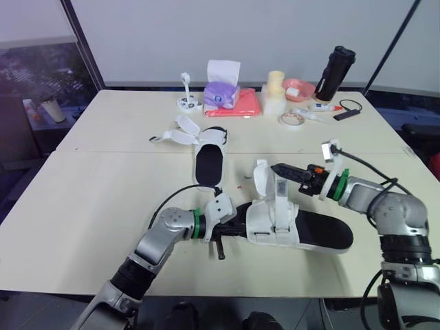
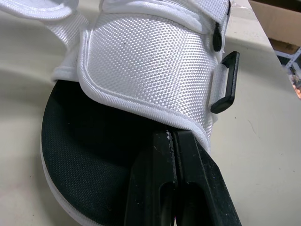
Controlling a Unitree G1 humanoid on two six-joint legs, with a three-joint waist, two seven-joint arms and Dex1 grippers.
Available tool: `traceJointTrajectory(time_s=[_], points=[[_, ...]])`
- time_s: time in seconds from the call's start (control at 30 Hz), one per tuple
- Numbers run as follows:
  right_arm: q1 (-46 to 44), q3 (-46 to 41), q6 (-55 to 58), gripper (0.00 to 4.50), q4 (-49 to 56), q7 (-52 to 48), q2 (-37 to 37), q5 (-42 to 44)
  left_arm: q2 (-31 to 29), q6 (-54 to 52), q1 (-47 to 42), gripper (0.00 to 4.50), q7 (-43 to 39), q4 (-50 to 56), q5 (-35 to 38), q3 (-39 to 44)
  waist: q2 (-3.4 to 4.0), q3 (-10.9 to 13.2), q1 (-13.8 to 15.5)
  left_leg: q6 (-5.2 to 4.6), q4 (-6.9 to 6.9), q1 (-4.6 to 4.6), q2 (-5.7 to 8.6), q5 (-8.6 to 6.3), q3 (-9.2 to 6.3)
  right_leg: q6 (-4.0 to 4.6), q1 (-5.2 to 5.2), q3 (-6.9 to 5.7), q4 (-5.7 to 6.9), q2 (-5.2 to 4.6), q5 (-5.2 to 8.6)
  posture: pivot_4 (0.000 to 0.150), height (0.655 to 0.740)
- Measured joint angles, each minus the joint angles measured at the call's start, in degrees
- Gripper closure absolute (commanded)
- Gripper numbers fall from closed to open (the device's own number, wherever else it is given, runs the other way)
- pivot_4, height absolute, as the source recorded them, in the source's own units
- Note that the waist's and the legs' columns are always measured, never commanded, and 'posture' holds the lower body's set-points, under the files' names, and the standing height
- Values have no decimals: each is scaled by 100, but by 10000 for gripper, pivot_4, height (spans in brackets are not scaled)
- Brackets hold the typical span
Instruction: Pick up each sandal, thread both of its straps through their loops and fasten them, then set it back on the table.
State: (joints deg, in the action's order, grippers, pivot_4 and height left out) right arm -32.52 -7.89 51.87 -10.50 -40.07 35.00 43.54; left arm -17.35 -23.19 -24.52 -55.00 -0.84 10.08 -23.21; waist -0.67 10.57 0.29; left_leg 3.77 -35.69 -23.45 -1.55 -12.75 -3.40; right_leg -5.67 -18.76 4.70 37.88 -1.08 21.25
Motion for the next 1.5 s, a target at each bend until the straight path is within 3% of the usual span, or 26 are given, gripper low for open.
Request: traceJointTrajectory(time_s=[0.4,0.5,0.7,0.73,1.1,1.5], points=[[-65,484,-103,44721,-219,-236,34,-855,-46,0,44,45000,79,46,1,2,0,-2,-78,0,-5,10,0,0,-3,-3,14,-1,3,0,-2,1500,7400],[-4,548,-115,34393,-204,-272,59,-1010,-45,0,52,45000,86,51,5,2,-2,-5,-75,0,-5,10,0,0,-5,-3,15,-2,2,0,-2,1500,7400],[91,529,-103,3674,-266,-275,159,-1283,-56,1,51,45000,49,64,16,3,0,-4,-78,0,1,7,5,0,-3,-3,10,-3,0,-5,-2,1500,7400],[45,469,-108,223,-305,-277,177,-1306,-57,0,50,45000,48,64,16,5,0,-4,-82,0,1,7,5,0,-3,-3,10,-3,-1,-5,-2,1500,7400],[-1454,-689,100,223,-1737,-380,145,-889,-64,2,72,45000,22,67,44,44,7,-1,-96,0,7,7,6,0,-2,-3,9,-2,-2,-6,-2,1500,7400],[-2273,485,1265,223,-2626,-1156,-85,-1178,-211,0,-152,45000,-177,40,-21,-92,9,0,-96,0,22,3,8,0,-2,-3,-9,0,-3,-11,-2,1500,7400]])
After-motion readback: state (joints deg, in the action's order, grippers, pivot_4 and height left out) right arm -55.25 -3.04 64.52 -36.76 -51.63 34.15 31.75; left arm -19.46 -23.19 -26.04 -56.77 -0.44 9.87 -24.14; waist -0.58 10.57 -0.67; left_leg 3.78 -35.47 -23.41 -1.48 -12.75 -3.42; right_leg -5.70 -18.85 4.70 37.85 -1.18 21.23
